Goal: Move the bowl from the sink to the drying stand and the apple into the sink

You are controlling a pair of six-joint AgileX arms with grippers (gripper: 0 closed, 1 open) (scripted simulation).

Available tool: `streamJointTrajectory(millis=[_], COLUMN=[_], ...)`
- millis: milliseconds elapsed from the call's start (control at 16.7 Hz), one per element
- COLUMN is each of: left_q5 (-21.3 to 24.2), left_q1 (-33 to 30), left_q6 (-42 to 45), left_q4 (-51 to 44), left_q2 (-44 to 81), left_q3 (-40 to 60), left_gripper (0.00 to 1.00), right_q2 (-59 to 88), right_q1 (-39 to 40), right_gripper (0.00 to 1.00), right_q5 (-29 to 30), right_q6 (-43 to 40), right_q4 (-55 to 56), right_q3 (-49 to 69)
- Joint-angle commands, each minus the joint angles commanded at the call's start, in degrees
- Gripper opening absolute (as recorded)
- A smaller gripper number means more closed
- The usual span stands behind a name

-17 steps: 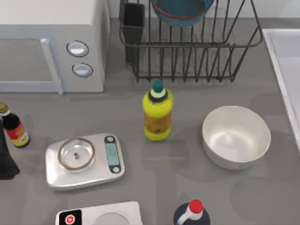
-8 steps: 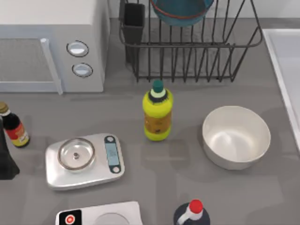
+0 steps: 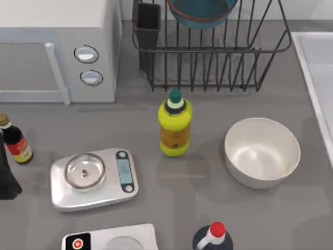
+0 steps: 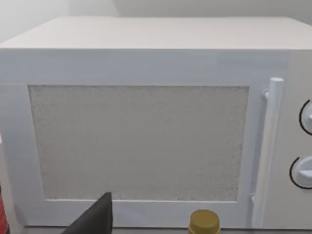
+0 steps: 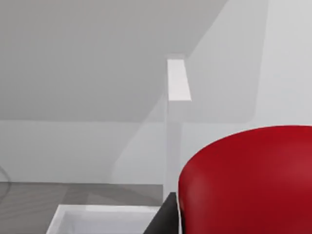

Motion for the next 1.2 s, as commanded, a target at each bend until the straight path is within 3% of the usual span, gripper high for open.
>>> streamJointTrajectory(millis=[540, 960, 1200], left_q5=[0.0, 0.0, 0.0], left_q1=[0.0, 0.0, 0.0], left_q6=[0.0, 0.0, 0.0], left_q4=[0.0, 0.0, 0.0], left_q2=[0.0, 0.0, 0.0], left_q3=[0.0, 0.0, 0.0], left_gripper=[1.0, 1.0, 1.0], right_q2=[28.6, 32.5, 32.5], right_q1=[-0.4, -0.6, -0.6], right_gripper=[0.0, 0.0, 0.3], right_q5=[1.3, 1.3, 1.3], right_q6=[-0.5, 0.3, 0.3], right_q4=[34.2, 38.1, 38.1], right_q3=[-3.9, -5.1, -5.1])
